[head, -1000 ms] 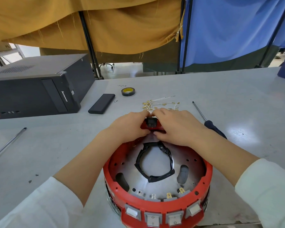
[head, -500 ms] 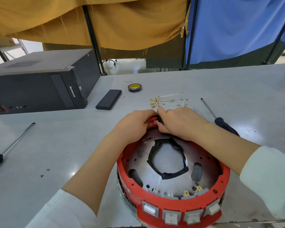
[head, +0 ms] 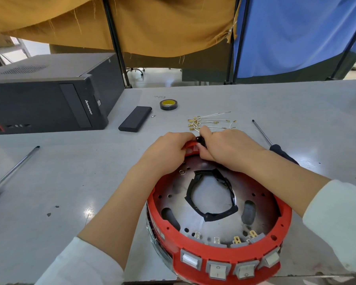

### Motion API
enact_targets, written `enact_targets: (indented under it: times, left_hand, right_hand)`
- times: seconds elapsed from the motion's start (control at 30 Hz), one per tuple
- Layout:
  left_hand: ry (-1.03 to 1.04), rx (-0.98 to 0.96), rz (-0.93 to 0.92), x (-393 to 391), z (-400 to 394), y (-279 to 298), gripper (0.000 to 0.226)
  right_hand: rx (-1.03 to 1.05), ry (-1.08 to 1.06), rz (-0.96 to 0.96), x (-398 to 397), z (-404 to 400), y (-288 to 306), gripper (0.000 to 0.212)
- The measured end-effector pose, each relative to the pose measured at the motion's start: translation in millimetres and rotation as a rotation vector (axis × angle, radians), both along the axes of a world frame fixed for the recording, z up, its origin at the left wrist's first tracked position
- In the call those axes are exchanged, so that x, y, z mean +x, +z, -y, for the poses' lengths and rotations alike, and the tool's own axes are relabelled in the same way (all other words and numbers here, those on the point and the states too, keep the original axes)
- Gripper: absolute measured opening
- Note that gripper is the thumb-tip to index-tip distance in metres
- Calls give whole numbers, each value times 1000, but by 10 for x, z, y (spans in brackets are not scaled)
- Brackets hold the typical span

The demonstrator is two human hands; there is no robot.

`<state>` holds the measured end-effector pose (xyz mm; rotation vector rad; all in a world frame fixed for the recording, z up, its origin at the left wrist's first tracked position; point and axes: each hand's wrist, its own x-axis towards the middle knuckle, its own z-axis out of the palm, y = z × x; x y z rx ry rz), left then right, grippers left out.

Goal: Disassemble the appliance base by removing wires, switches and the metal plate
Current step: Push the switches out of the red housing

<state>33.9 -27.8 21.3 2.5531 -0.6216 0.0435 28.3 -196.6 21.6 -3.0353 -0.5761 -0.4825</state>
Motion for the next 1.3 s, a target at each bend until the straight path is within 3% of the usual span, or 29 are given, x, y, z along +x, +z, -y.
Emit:
enact_targets:
  times: [0.1,0.23,0.37,0.43,0.57,0.67,0.73,0.83,0.97,1.13,1.23,1.3]
  left_hand:
    - [3,-7,-15,-15,-7,9,23]
    - [3,-13,-29,-29,1,34,25]
    - [2,4,-22,-30,-8,29,25]
    - [5,5,-29,-26,-8,34,25]
    - [2,17,-51,-25,-1,47,23]
    - [-1,9,-54,-16,-4,40,22]
    - [2,-15,-56,-10,-8,39,22]
    - [13,-39,-63,-2,-10,15,19]
    - [23,-64,-60,18,-15,-23,18]
    - [17,-74,-65,50,-39,-56,21]
    - [22,-89,-70,71,-42,-68,20]
    - [20,-98,-75,73,-37,-71,20]
  right_hand:
    - [382,-85,9,37,118,36,25]
    - [254,-92,66,35,110,-5,29]
    - [495,-208,142,105,191,1,25]
    - [643,-275,65,168,240,28,24]
    - [924,-275,-282,310,374,72,19]
    - [842,-243,-449,416,502,153,14]
    - [765,-190,-533,528,496,213,27]
    - [534,-95,-538,749,272,217,47]
    - [288,38,-534,1013,-106,103,42]
    - [239,85,-564,1139,-196,-83,33]
    - [261,83,-570,1100,-124,-70,55]
    - [363,64,-509,1014,-67,19,59]
